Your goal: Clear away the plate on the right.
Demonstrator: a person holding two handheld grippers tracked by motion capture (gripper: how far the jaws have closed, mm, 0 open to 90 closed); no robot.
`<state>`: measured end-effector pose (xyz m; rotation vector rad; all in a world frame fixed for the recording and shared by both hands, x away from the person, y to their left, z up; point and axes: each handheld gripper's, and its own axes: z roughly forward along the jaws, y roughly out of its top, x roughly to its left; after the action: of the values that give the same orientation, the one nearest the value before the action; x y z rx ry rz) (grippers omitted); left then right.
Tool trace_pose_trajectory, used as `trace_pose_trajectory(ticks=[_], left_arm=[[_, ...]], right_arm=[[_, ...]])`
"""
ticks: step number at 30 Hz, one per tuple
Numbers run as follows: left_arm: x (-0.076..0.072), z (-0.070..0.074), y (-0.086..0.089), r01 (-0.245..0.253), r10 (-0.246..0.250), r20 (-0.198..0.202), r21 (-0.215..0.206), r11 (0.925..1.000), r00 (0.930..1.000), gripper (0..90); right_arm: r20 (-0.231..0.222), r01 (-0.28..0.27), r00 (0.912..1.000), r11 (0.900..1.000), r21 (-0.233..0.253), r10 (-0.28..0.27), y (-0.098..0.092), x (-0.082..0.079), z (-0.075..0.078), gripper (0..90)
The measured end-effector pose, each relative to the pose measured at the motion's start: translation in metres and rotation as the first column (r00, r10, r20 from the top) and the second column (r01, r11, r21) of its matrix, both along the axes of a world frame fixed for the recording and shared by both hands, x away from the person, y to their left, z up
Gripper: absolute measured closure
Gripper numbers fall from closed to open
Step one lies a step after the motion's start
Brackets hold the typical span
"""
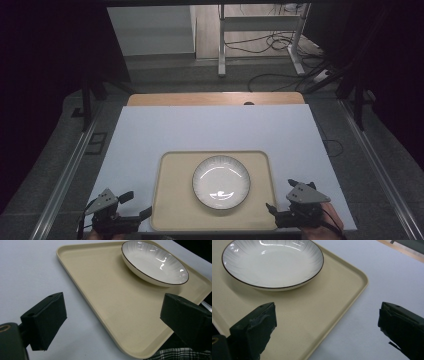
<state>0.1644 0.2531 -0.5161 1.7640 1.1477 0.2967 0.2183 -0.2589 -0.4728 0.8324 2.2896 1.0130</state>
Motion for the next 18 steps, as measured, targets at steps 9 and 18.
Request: trace_pose_trajectory(ticks=[9,18], left_arm=[[-0.001,0.000,0.000,0.000,0.000,0.004,0.000,1.0000,1.0000,6.3],[-0.001,0.000,0.000,0.002,-0.002,0.009,0.000,1.0000,1.0000,6.1]], right_arm=[[-0.008,0.039,0.9992,0.997,0.071,-0.039,-0.022,-0.006,-0.002,0.0],[-0.039,0.072,0.9968,0.995,0.075,-0.069,-0.036,-0.011,-0.010,0.0]])
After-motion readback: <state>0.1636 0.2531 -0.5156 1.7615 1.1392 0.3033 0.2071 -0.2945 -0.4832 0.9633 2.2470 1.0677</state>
